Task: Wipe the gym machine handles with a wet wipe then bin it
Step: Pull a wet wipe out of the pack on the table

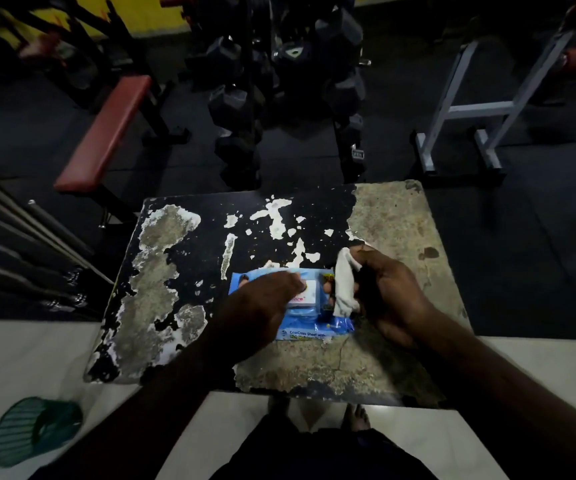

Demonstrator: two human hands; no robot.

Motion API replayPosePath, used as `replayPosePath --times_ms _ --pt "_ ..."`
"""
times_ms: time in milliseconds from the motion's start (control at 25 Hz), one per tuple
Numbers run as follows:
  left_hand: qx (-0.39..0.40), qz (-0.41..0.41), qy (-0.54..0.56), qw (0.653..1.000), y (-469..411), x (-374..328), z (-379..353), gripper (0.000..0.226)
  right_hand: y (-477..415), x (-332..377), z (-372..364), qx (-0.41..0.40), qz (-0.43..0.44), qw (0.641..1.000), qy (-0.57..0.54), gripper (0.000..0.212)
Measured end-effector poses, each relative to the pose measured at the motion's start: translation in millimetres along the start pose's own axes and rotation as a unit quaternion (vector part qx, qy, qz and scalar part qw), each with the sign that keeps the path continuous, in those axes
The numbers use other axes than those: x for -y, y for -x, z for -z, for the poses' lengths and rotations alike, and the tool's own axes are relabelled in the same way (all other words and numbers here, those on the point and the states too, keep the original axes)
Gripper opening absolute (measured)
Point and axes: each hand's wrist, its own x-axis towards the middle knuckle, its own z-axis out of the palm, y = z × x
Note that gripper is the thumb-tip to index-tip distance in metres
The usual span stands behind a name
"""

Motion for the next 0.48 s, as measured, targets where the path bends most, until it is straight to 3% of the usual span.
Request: replayPosePath --times_ms 120,160,320,400,480 --pt "0.148 0.052 -0.001 0.988 13 -3 0 0.064 -1 1 -2 -0.008 0.018 0.999 0.033 0.015" --pt "0.165 0.041 -0.031 0.985 16 -3 -3 0.065 -2 1 -3 -0.010 0.024 0.999 0.042 0.018" --pt "0.115 -0.006 -0.152 0.982 22 -9 -7 0.055 -2 -3 -7 -0.031 0.034 0.996 0.073 0.016" --pt "0.082 -0.021 -0.152 0.985 22 -12 -11 0.056 0 -7 -9 -0.029 0.024 0.998 0.053 0.017" --pt "0.069 -0.046 -0.128 0.988 23 -10 -11 0.056 7 -10 -14 -0.017 0.008 1.000 0.010 0.032"
